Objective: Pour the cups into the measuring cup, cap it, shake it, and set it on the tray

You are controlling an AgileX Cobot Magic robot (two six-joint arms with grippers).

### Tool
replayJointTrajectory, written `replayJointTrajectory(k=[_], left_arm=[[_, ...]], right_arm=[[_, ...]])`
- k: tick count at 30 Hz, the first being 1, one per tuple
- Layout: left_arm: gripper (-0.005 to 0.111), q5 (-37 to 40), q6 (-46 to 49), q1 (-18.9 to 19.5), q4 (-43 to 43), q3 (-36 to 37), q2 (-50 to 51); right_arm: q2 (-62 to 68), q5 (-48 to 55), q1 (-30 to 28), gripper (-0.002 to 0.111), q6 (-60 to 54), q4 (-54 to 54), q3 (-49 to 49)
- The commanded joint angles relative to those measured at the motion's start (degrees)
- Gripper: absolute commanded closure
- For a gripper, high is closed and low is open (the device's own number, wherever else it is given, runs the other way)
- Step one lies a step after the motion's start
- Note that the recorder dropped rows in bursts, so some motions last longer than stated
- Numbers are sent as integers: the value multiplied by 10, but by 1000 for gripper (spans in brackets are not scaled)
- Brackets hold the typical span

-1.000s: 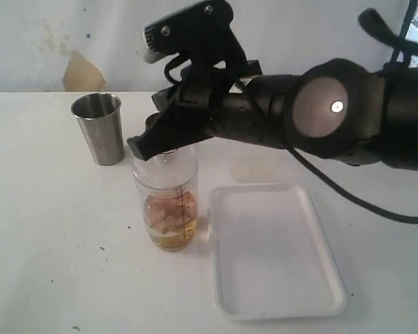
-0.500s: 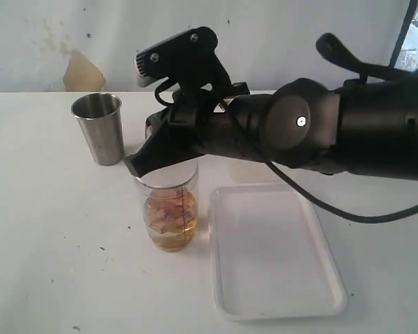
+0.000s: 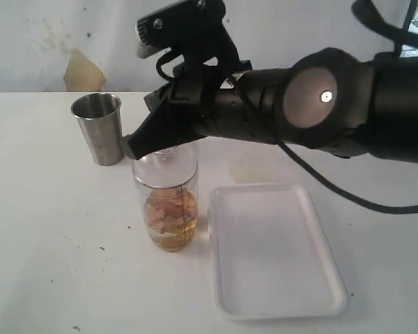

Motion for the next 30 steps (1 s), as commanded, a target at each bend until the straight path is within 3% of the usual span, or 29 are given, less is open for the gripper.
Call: replayJointTrajectory(k=[1,14,18,24,30], left_arm=[[107,-5,0,0,1,3,-2],[107,-5,0,0,1,3,-2],[107,-5,0,0,1,3,-2],[107,-5,0,0,1,3,-2],[107,-5,0,0,1,3,-2]], right_arm=[[40,23,-1,108,0,0,1],[-57,27,-2,107,-6,-7,1],[-92,79,-8,91,-6,-10,1],[-120,103,-14,48,16,-11,29],[-135,147,-19,39,12,-32,66]])
